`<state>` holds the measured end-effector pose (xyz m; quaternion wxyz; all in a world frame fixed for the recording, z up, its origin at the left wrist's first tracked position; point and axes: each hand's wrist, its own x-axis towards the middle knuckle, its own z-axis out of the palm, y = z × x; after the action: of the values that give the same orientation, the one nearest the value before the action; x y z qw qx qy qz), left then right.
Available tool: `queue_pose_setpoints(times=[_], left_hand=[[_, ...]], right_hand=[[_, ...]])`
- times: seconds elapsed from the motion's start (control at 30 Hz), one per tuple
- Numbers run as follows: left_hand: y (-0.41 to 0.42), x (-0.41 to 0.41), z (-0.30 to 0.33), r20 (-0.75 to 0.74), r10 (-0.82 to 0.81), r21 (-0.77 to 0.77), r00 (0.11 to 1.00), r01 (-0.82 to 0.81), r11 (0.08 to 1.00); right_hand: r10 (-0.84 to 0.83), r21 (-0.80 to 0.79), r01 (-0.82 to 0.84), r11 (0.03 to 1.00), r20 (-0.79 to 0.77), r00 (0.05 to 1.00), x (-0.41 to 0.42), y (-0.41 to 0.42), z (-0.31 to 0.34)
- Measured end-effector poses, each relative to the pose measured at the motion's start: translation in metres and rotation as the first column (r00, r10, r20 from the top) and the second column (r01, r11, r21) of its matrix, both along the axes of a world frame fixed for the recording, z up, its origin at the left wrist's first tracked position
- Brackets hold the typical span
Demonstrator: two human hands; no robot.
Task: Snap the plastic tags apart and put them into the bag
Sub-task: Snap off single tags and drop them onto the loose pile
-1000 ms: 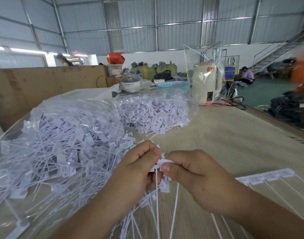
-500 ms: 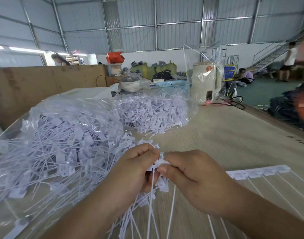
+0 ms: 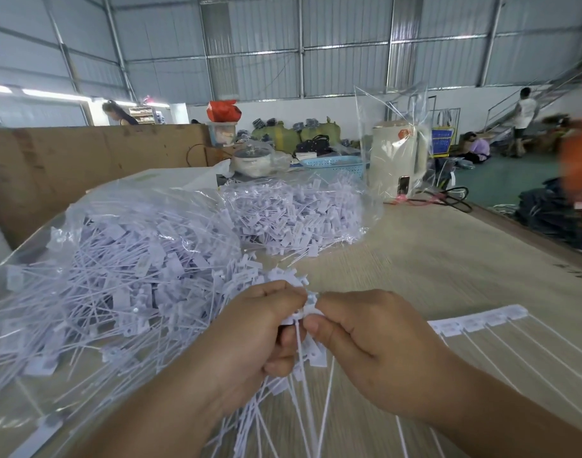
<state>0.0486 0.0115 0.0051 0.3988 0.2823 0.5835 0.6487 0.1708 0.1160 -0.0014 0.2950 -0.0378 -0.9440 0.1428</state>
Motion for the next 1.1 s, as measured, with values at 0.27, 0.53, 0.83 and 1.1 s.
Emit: queue_pose_setpoints(times=[0.27,0.53,0.83,1.1], left_hand=[[0.002,0.008,0.001,0.081,0.012,0.167,0.997,-0.026,0.986],[0.004,0.011,-0.002,0.203,-0.133,0.276,0.97,0.074,0.958],[0.001,0.006,-0.002,0.235,-0.314,0.253,0.92,0.254,0.934],[-0.001,-0.015,0.002,0.013,0.025,0.189,1.0,-0.027,0.982]], right_hand=[[0.05,-0.221,-0.084,0.972,-0.157,0.986,-0.003,0.007,-0.002],[0.227,-0.496,-0.281,0.822,-0.167,0.959,-0.001,0.012,-0.003],[0.286,-0.51,-0.3,0.806,-0.11,0.952,0.004,0.016,0.002],[0.195,-0.384,-0.247,0.89,-0.169,0.966,0.002,0.016,-0.002]])
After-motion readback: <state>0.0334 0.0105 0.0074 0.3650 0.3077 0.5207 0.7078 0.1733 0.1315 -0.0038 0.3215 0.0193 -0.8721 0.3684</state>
